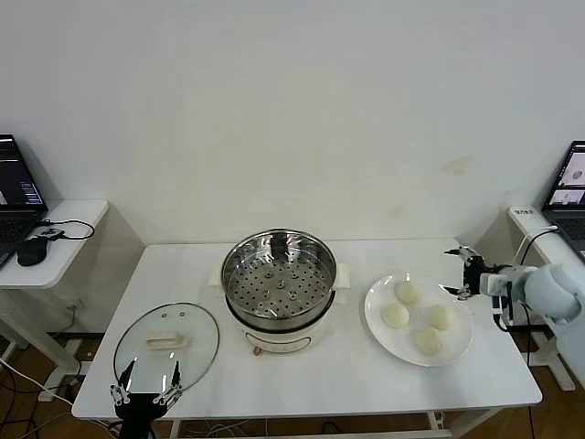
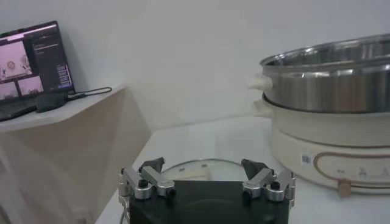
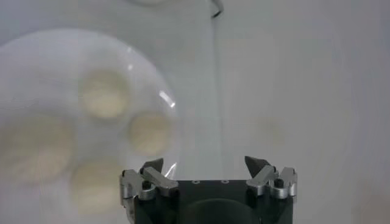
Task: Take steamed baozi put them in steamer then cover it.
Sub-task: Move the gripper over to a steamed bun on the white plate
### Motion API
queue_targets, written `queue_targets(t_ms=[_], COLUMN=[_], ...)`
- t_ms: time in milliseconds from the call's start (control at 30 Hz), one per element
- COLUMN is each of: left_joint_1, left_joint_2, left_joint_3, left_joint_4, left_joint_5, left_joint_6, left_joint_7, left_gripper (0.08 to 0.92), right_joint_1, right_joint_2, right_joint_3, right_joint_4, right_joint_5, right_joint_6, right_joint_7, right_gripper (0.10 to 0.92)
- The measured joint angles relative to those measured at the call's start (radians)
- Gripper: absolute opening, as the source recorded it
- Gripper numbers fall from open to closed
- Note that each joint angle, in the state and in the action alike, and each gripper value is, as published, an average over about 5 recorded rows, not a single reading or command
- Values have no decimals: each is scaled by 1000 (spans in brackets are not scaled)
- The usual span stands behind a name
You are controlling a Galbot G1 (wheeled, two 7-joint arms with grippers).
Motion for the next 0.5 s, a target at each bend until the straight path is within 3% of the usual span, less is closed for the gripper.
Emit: queue_targets(t_ms=[500], left_joint_1=[-4], left_joint_2=[2], left_joint_3=[-23], left_joint_4=[5], left_joint_5=[7], left_joint_6=[14], left_joint_7=[-20], left_gripper=[823], right_joint_1=[284], right_joint_2=[172], right_joint_3=[-319], right_joint_4=[-292], right_joint_5=[0], right_joint_6=[4], right_joint_7=[-99], right_gripper=[823])
